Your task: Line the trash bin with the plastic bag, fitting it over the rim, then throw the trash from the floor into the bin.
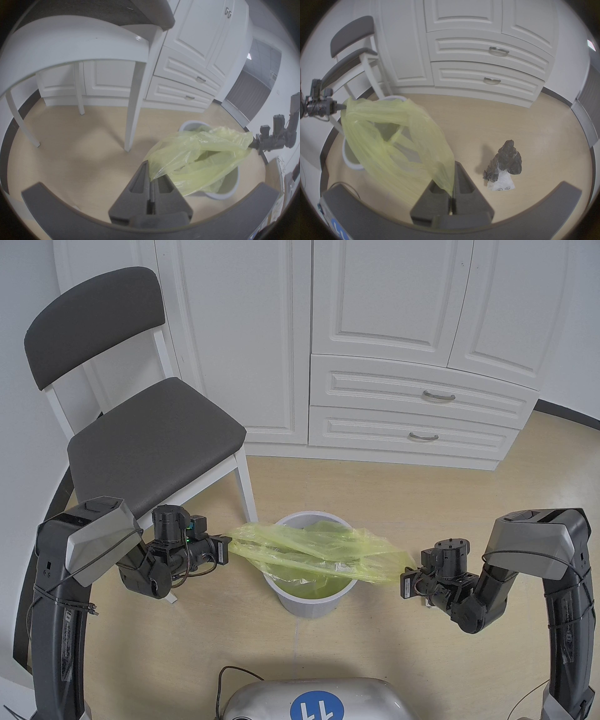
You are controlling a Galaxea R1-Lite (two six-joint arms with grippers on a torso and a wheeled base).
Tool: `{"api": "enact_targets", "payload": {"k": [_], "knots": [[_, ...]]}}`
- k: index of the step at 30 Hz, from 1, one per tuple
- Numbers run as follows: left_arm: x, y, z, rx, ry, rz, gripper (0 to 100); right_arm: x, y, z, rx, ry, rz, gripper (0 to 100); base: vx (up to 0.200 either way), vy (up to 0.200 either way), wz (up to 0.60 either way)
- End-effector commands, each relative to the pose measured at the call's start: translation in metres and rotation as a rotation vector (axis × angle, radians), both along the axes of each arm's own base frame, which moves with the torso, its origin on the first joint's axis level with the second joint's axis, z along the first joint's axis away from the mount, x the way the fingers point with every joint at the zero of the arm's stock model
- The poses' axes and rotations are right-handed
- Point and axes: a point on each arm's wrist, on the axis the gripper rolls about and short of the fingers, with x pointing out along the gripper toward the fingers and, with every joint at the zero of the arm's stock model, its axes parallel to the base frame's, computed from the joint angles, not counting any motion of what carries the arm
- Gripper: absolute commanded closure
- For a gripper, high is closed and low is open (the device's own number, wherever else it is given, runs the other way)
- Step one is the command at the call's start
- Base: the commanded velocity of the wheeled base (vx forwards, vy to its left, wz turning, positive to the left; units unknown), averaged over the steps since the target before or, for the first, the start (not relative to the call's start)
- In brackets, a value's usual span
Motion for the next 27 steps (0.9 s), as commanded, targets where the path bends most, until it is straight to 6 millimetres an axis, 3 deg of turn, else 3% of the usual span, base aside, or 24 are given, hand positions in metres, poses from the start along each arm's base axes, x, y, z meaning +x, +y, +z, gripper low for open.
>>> {"api": "enact_targets", "payload": {"k": [1, 7, 27], "knots": [[-0.013, 0.005, 0.014, 0.048, 0.044, -0.038, 100, -0.019, -0.006, 0.009, -0.037, 0.031, 0.066, 100, 0.000, 0.000, 0.00], [-0.027, 0.014, 0.016, 0.106, 0.151, -0.112, 100, -0.039, -0.011, 0.006, -0.091, 0.090, 0.157, 100, 0.000, 0.000, 0.00], [-0.053, 0.019, 0.007, 0.188, 0.200, -0.282, 100, -0.073, -0.018, -0.002, -0.189, 0.180, 0.333, 100, 0.000, 0.000, 0.00]]}}
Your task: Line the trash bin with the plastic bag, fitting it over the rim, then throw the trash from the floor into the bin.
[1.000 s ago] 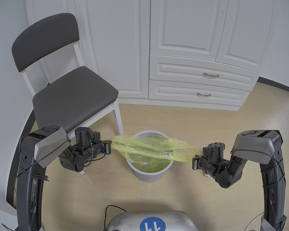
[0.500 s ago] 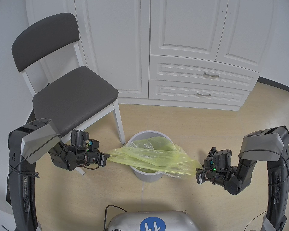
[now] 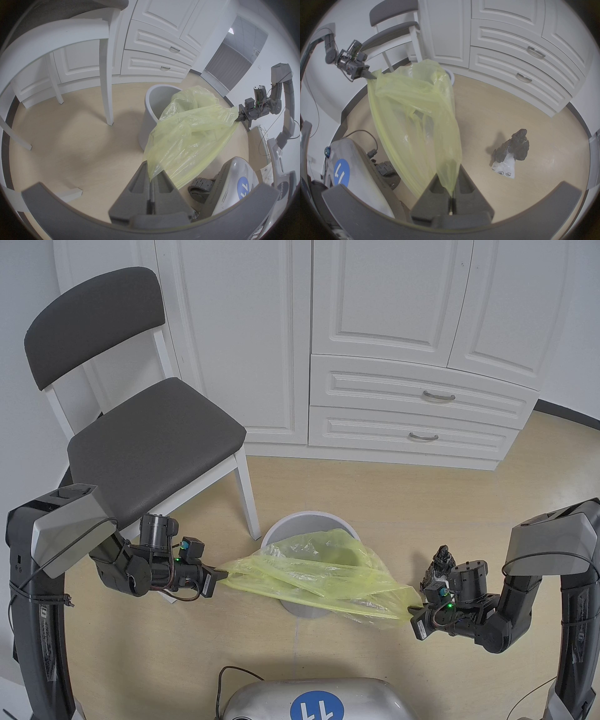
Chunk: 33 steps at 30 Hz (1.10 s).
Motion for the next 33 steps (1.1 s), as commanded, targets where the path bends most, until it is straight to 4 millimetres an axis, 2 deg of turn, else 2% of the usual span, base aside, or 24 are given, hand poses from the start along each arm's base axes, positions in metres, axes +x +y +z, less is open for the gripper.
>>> {"api": "enact_targets", "payload": {"k": [1, 9, 13, 14, 16, 19, 22, 28, 33], "knots": [[-0.004, -0.001, 0.000, 0.003, 0.008, -0.009, 100, -0.005, 0.000, -0.001, -0.009, 0.013, 0.011, 100, 0.000, 0.000, 0.00], [-0.004, -0.001, 0.005, -0.002, -0.008, -0.010, 100, -0.002, -0.001, 0.014, 0.008, -0.045, 0.010, 100, 0.000, 0.000, 0.00], [0.013, -0.011, 0.010, -0.049, -0.033, 0.029, 100, 0.021, 0.003, 0.024, 0.077, -0.144, -0.063, 100, 0.000, 0.000, 0.00], [0.013, -0.011, 0.010, -0.049, -0.033, 0.029, 100, 0.021, 0.003, 0.024, 0.077, -0.144, -0.063, 100, 0.000, 0.000, 0.00], [0.021, -0.024, 0.015, -0.121, -0.040, 0.105, 100, 0.035, 0.009, 0.031, 0.153, -0.182, -0.156, 100, 0.000, 0.000, 0.00], [0.029, -0.036, 0.017, -0.203, -0.077, 0.189, 100, 0.046, 0.013, 0.039, 0.221, -0.214, -0.193, 100, 0.000, 0.000, 0.00], [0.033, -0.040, 0.013, -0.242, -0.103, 0.209, 100, 0.051, 0.011, 0.042, 0.243, -0.226, -0.212, 100, 0.000, 0.000, 0.00], [0.030, -0.040, 0.005, -0.231, -0.077, 0.209, 100, 0.052, 0.007, 0.032, 0.225, -0.192, -0.225, 100, 0.000, 0.000, 0.00], [0.024, -0.036, 0.003, -0.200, -0.035, 0.210, 100, 0.040, 0.003, 0.027, 0.184, -0.111, -0.216, 100, 0.000, 0.000, 0.00]]}}
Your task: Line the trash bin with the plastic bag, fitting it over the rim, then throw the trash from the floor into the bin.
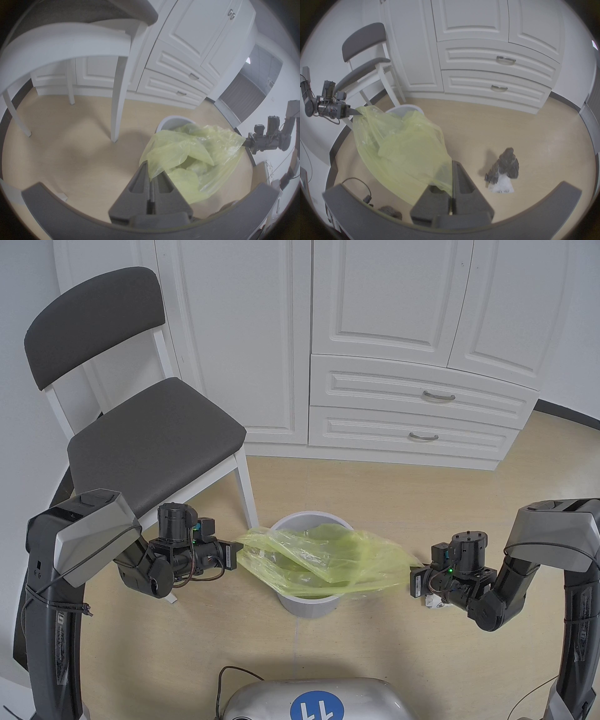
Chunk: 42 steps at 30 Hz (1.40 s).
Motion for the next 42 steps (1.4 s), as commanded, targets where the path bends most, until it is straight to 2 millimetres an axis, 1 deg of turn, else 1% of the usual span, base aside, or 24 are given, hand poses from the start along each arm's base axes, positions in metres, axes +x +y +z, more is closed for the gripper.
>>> {"api": "enact_targets", "payload": {"k": [1, 4, 6, 8, 10, 14, 19, 23, 28, 31, 34, 37, 42], "knots": [[-0.006, 0.005, -0.004, 0.038, 0.047, -0.009, 100, -0.010, -0.004, -0.002, -0.035, 0.061, 0.015, 100, 0.000, 0.000, 0.00], [-0.014, 0.015, 0.000, 0.111, 0.079, -0.042, 100, -0.024, -0.013, -0.001, -0.113, 0.117, 0.044, 100, 0.000, 0.000, 0.00], [-0.020, 0.022, -0.001, 0.160, 0.111, -0.093, 100, -0.032, -0.019, -0.005, -0.177, 0.153, 0.094, 100, 0.000, 0.000, 0.00], [-0.024, 0.024, -0.001, 0.173, 0.127, -0.125, 100, -0.035, -0.021, -0.008, -0.202, 0.166, 0.121, 100, 0.000, 0.000, 0.00], [-0.031, 0.030, -0.004, 0.216, 0.163, -0.185, 100, -0.043, -0.024, -0.015, -0.246, 0.195, 0.168, 100, 0.000, 0.000, 0.00], [-0.035, 0.033, -0.008, 0.255, 0.200, -0.218, 100, -0.048, -0.021, -0.021, -0.268, 0.219, 0.194, 100, 0.000, 0.000, 0.00], [-0.036, 0.033, -0.011, 0.260, 0.213, -0.223, 100, -0.052, -0.019, -0.030, -0.287, 0.248, 0.217, 100, 0.000, 0.000, 0.00], [-0.036, 0.033, -0.012, 0.263, 0.215, -0.227, 100, -0.058, -0.019, -0.033, -0.317, 0.264, 0.244, 100, 0.000, 0.000, 0.00], [-0.033, 0.031, -0.018, 0.265, 0.220, -0.229, 100, -0.056, -0.018, -0.034, -0.318, 0.259, 0.244, 100, 0.000, 0.000, 0.00], [-0.027, 0.026, -0.027, 0.271, 0.215, -0.226, 100, -0.044, -0.014, -0.044, -0.318, 0.238, 0.222, 100, 0.000, 0.000, 0.00], [-0.022, 0.023, -0.032, 0.295, 0.214, -0.198, 100, -0.034, -0.007, -0.048, -0.305, 0.191, 0.157, 100, 0.000, 0.000, 0.00], [-0.016, 0.015, -0.036, 0.311, 0.203, -0.170, 100, -0.024, 0.003, -0.053, -0.263, 0.121, 0.093, 100, 0.000, 0.000, 0.00], [-0.009, -0.002, -0.042, 0.265, 0.152, -0.087, 100, -0.015, 0.006, -0.057, -0.243, 0.065, 0.064, 100, 0.000, 0.000, 0.00]]}}
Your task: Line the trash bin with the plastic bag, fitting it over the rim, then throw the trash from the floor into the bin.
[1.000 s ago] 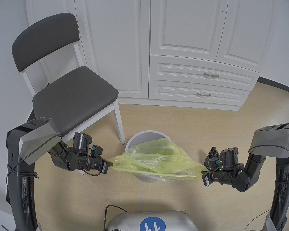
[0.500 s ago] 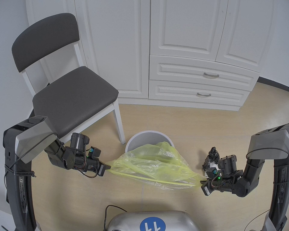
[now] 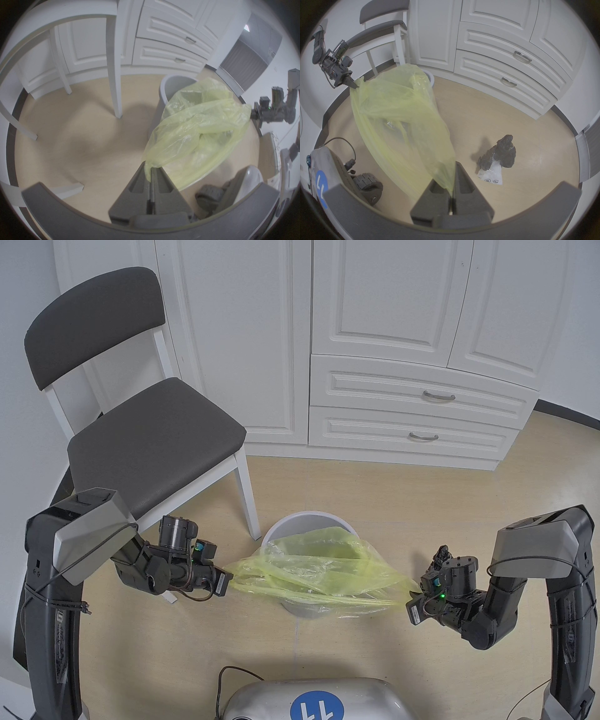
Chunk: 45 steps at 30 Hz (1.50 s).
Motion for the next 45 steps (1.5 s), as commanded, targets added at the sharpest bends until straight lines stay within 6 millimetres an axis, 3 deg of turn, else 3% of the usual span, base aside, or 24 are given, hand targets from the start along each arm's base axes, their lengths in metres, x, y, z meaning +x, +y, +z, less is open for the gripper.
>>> {"api": "enact_targets", "payload": {"k": [1, 6, 12, 18, 19, 27, 35, 45], "knots": [[0.009, -0.024, -0.020, -0.046, -0.063, 0.070, 100, 0.007, 0.006, -0.015, 0.010, -0.015, -0.005, 100, 0.000, 0.000, 0.00], [0.014, -0.035, -0.027, -0.067, -0.144, 0.125, 100, 0.012, 0.007, -0.010, 0.050, -0.054, -0.022, 100, 0.000, 0.000, 0.00], [0.009, -0.033, -0.024, -0.064, -0.133, 0.115, 100, 0.010, 0.007, -0.010, 0.050, -0.051, -0.020, 100, 0.000, 0.000, 0.00], [-0.007, -0.022, 0.005, -0.116, -0.127, 0.042, 100, 0.003, 0.006, -0.008, 0.045, -0.035, -0.004, 100, 0.000, 0.000, 0.00], [-0.009, -0.020, 0.009, -0.122, -0.130, 0.025, 100, 0.002, 0.006, -0.007, 0.046, -0.035, -0.002, 0, 0.000, 0.000, 0.00], [-0.014, -0.014, 0.013, -0.099, -0.144, -0.007, 100, -0.004, 0.000, 0.016, 0.101, -0.071, 0.043, 0, 0.000, 0.000, 0.00], [-0.016, 0.008, 0.031, -0.089, -0.179, -0.004, 100, -0.012, -0.001, 0.034, 0.149, -0.085, 0.108, 0, 0.000, 0.000, 0.00], [-0.019, 0.009, 0.021, -0.060, -0.133, -0.032, 100, -0.005, -0.017, 0.055, 0.201, -0.145, 0.094, 0, 0.000, 0.000, 0.00]]}}
